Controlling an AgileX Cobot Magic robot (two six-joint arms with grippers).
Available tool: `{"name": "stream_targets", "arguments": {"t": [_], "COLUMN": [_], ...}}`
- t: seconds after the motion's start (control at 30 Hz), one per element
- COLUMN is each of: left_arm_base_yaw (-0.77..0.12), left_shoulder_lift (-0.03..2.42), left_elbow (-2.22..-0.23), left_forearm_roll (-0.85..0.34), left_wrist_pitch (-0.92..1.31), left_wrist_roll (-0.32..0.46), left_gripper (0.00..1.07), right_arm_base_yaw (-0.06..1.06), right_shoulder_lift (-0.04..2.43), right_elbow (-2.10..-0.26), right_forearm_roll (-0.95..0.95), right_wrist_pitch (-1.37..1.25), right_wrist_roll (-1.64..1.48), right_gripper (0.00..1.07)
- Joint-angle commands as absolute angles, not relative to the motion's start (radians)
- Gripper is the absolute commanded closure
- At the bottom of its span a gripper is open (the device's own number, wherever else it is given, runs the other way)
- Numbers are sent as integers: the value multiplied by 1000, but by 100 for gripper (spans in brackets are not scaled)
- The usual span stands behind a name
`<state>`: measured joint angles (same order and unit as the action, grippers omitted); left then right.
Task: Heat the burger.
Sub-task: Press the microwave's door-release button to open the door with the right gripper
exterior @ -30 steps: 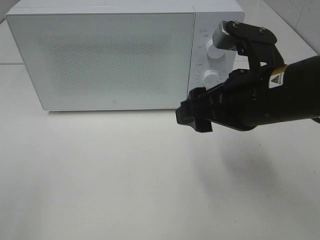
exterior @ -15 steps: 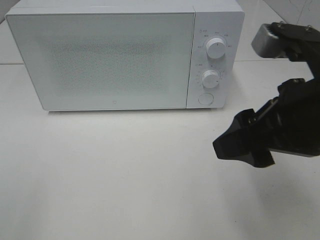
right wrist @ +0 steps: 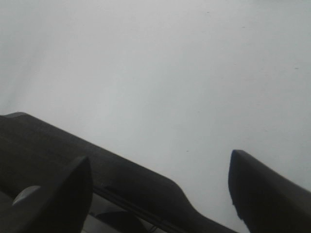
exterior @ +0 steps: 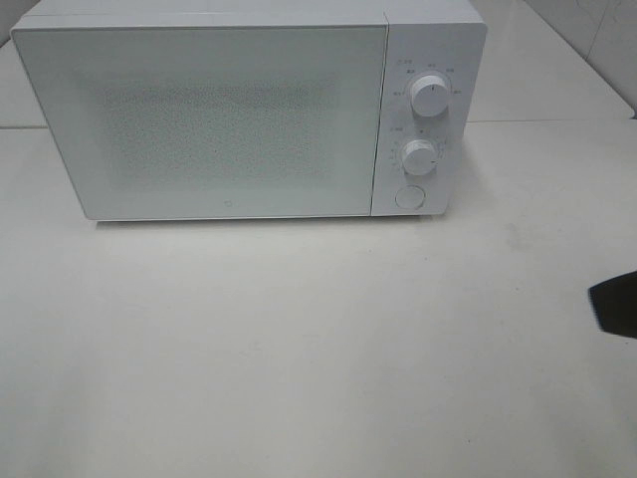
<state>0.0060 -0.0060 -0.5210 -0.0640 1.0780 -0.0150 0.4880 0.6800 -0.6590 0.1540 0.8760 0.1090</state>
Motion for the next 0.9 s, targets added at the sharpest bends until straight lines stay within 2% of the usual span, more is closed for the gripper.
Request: {"name": "stream_targets", "arguments": {"t": [0.03, 0.07, 0.1, 0.13, 0.27, 0.57, 0.9], "left_arm_base_yaw": [10, 10, 10, 10, 10, 10, 10], "left_shoulder_lift": [-23, -23, -23, -23, -23, -23, -23], "left_elbow": [-518, -518, -518, -518, -518, -518, -518], "left_forearm_roll": [-72, -72, -72, -72, -72, -72, -72], "left_wrist_pitch": [1069, 1069, 1069, 1069, 1069, 1069, 1069], "left_wrist_roll": [-18, -18, -18, -18, -18, -18, -18], "left_gripper": [7, 7, 7, 7, 7, 7, 7], "right_arm_base_yaw": [367, 367, 314, 314, 200, 55, 41], "right_shoulder_lift": [584, 584, 533, 533, 395, 176, -28], "right_elbow": [-659, -659, -659, -659, -659, -659, -547], "right_forearm_roll": [144, 144, 144, 144, 144, 108, 87], "right_wrist_pitch": [937, 937, 952, 952, 996, 1004, 1018], "right_wrist_roll": [41, 41, 12, 12, -35, -84, -77], "right_gripper": [31, 31, 31, 31, 31, 30, 31]}}
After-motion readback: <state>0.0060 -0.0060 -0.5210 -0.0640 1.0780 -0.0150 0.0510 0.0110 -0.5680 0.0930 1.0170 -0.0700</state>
